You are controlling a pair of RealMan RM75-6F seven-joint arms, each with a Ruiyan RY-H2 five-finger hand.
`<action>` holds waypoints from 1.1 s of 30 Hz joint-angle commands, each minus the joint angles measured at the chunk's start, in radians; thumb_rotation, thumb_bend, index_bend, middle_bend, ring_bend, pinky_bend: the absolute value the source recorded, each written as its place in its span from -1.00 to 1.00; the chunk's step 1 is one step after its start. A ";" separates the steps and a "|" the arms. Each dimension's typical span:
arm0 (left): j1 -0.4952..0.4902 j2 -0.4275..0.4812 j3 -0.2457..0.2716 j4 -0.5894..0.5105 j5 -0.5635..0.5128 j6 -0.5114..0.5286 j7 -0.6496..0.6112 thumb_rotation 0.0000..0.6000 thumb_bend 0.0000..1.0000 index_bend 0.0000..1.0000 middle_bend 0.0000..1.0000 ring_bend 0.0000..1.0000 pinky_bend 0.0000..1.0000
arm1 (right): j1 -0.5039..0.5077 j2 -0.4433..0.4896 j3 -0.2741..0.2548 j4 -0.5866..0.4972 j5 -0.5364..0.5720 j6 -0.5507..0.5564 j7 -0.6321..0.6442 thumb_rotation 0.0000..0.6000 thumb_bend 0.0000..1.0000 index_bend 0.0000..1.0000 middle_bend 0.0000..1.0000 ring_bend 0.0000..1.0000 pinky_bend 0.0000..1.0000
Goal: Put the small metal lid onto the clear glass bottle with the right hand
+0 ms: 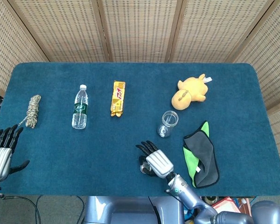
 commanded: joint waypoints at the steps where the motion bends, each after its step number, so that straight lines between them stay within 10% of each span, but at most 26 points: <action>1: 0.000 0.000 0.000 -0.001 0.000 0.001 0.001 1.00 -0.63 -1.00 -1.00 -1.00 -1.00 | 0.001 -0.003 -0.002 0.007 0.000 0.003 0.007 1.00 0.04 0.08 -0.61 -1.00 -0.78; 33: -0.001 -0.002 0.003 -0.004 0.001 0.001 0.007 1.00 -0.63 -1.00 -1.00 -1.00 -1.00 | -0.004 -0.030 -0.018 0.069 0.013 0.011 0.045 1.00 0.05 0.22 -0.52 -1.00 -0.74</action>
